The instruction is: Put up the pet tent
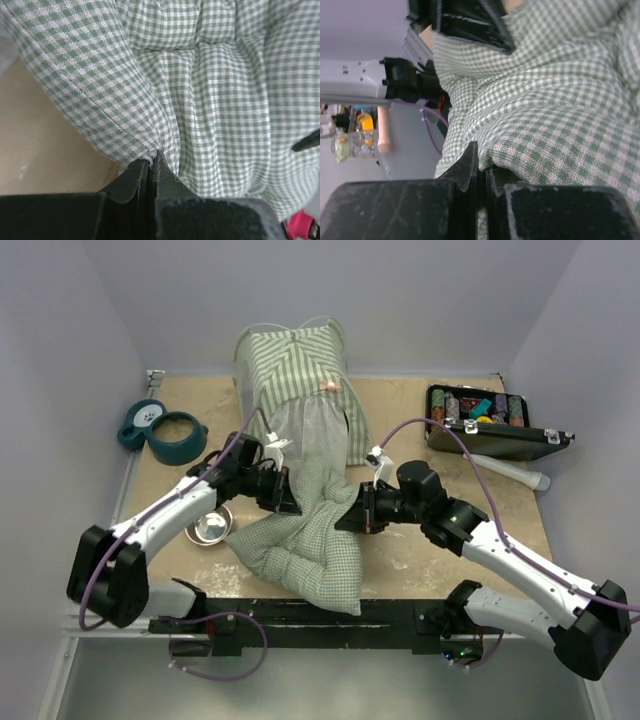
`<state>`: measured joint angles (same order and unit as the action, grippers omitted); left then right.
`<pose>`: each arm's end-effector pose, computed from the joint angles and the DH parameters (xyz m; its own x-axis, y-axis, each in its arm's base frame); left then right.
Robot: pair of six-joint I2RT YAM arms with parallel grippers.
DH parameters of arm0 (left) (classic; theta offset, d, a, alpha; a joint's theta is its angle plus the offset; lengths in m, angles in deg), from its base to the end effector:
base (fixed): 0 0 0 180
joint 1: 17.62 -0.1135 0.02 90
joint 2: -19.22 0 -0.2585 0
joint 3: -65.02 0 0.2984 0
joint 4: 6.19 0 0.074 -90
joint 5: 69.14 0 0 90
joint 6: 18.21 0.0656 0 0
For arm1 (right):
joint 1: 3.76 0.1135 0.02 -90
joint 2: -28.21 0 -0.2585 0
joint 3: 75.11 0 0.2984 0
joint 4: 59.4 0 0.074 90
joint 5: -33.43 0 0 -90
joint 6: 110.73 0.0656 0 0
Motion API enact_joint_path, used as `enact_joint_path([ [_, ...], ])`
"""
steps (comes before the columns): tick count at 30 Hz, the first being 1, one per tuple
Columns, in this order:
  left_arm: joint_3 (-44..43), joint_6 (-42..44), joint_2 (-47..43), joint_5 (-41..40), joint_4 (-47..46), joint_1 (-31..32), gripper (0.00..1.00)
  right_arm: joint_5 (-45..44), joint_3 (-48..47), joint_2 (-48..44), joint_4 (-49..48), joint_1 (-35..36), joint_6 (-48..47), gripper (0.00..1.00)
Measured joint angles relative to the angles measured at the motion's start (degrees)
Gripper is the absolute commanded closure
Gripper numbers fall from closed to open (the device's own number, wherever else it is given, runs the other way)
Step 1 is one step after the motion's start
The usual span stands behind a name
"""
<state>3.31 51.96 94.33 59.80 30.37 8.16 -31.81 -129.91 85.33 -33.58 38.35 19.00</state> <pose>0.2741 -0.1782 0.1984 -0.8868 0.1353 -0.4419 0.4269 0.6064 -0.6709 0.2009 0.2186 0.2555 -0.8334 0.0291 -0.5519 -0.4554 0.5298 0.7155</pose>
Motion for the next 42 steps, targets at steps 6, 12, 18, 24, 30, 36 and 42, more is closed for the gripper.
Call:
enact_joint_path([
  [6, -6.1, 5.2, 10.1, 5.8, 3.0, 5.5, 1.0, 4.4, 0.5, -3.2, 4.9, 0.3, -3.5, 1.0],
  [12, -12.3, 5.7, 17.9, 7.1, 1.9, 8.6, 1.0, 2.9, 0.4, -4.3, 6.3, 0.3, -4.6, 1.0],
  [18, -12.7, 2.8, 22.8, 7.5, -0.2, 3.4, 1.0, 0.0, -0.9, 0.9, 3.7, -0.8, -3.3, 1.0],
  [24, -13.6, 2.8, 21.2, 6.1, -1.3, -0.3, 1.0, -1.1, -4.0, 4.8, 1.1, -3.5, -2.9, 1.0],
  [30, -15.8, 4.1, 12.1, 2.3, -1.1, -0.6, 1.0, -1.0, -10.4, 6.8, -2.7, -4.0, -2.9, 1.0],
  [36, -18.1, 4.5, 8.6, 0.3, -1.0, -3.1, 1.0, -0.8, -16.2, 11.1, -6.4, -4.0, -3.8, 1.0],
  [42, -18.7, 6.0, 8.7, -4.2, 1.5, -6.0, 1.0, -1.3, -17.7, 17.2, -9.3, -4.4, -4.7, 1.0],
])
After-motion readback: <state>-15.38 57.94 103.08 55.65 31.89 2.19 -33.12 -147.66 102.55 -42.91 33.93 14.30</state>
